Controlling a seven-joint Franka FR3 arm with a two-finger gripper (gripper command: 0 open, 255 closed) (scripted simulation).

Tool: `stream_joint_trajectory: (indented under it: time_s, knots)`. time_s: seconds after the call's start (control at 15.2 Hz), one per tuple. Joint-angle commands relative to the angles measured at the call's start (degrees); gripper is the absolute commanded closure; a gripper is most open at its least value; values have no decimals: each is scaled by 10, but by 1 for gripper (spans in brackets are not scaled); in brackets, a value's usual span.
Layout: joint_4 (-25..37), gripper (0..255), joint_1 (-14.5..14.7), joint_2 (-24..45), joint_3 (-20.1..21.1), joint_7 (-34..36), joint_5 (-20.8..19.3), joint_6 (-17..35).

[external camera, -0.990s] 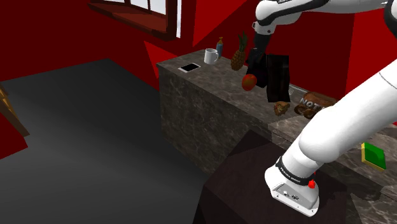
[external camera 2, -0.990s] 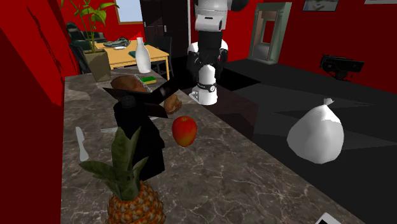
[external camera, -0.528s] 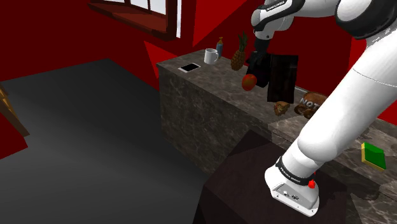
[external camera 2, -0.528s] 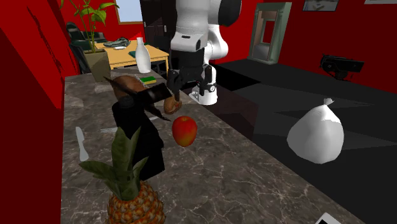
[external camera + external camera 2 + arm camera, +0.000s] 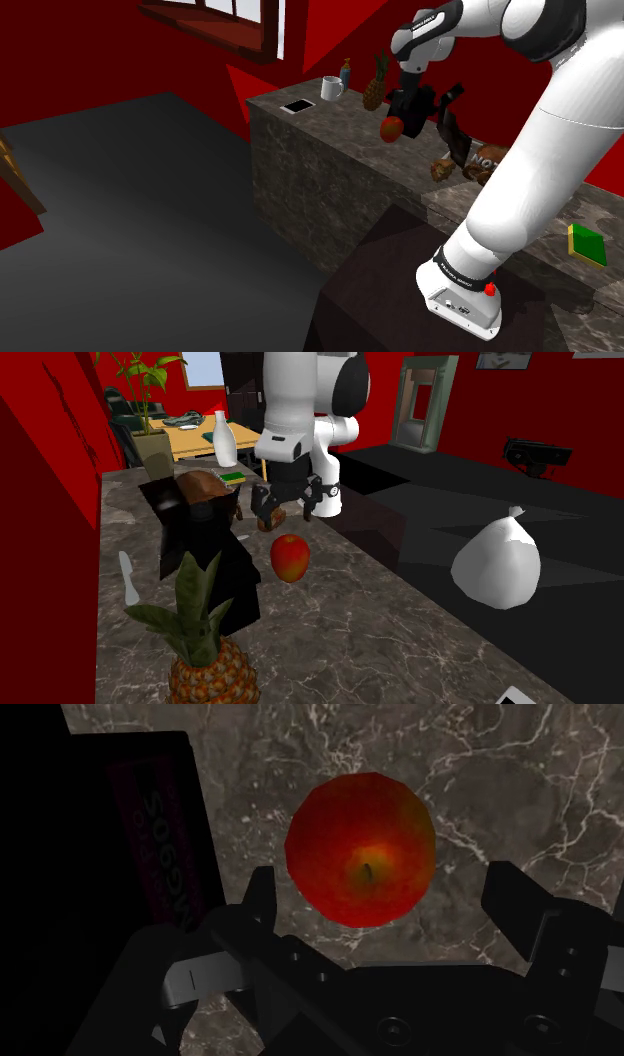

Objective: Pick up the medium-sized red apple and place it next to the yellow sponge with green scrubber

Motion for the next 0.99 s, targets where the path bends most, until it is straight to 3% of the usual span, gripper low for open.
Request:
stream_joint_trajectory:
  time_s: [0.0,0.53,0.59,0.92]
  knots:
    - [-13,0,-1,8,0,-3,5,20]
    - [-13,0,-1,8,0,-3,5,20]
    - [-13,255,-1,8,0,-3,5,20]
    - [-13,255,-1,8,0,-3,5,20]
